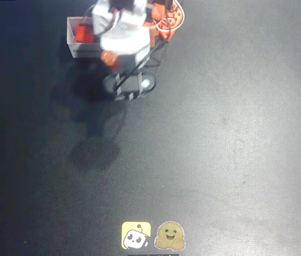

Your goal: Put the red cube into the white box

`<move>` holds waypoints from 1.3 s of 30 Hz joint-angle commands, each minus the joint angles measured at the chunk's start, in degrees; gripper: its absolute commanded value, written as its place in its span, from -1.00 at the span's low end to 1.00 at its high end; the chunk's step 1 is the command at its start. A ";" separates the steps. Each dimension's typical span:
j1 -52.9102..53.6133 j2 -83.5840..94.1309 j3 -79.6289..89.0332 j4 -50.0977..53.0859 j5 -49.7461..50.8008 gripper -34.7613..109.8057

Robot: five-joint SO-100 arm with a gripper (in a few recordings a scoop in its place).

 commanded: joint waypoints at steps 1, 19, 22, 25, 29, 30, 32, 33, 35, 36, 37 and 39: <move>-0.26 8.44 5.36 -0.70 1.05 -0.52; -10.90 33.40 27.07 -4.75 21.09 -0.52; -11.43 33.40 30.94 -7.38 23.20 -0.52; -11.43 33.40 32.96 -8.44 23.82 -0.52; -11.16 33.40 32.96 -6.15 23.47 -0.52; -11.16 33.40 32.96 -6.06 22.94 -0.52; -11.25 33.40 32.96 -5.80 22.06 -0.52; -11.34 33.40 32.96 -5.71 21.53 -0.52; -11.34 33.40 32.96 -5.71 21.45 -0.52; -11.25 33.40 32.96 -5.71 21.45 -0.52; -11.16 33.40 32.96 -5.71 21.45 -0.52; -11.16 33.40 32.96 -5.71 21.45 -0.52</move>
